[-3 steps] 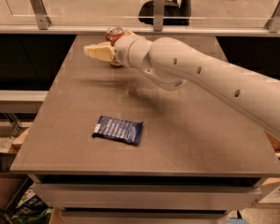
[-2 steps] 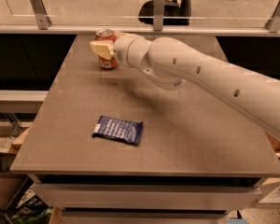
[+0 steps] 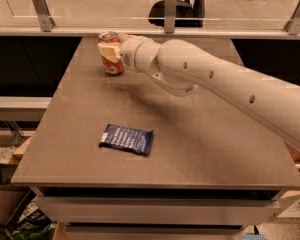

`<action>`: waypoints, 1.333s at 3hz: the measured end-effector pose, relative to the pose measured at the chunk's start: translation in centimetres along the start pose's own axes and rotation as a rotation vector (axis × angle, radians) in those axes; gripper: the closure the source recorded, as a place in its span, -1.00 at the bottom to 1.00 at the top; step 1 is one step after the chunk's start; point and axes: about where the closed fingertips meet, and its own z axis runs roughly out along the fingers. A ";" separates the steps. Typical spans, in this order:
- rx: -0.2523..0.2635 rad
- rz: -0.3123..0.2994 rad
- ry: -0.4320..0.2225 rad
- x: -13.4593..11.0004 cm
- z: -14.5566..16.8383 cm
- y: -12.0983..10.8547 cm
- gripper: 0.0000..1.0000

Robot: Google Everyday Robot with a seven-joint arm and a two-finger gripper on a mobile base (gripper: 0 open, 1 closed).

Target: Pick coke can

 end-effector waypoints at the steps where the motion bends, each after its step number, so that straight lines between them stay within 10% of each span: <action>1: -0.003 -0.001 -0.001 -0.1 0.1 0.2 1.00; 4: -0.055 0.022 -0.022 -2.3 -0.1 -1.1 1.00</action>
Offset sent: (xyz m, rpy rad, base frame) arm -0.0005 0.0018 0.0005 0.0002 -0.0005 0.0026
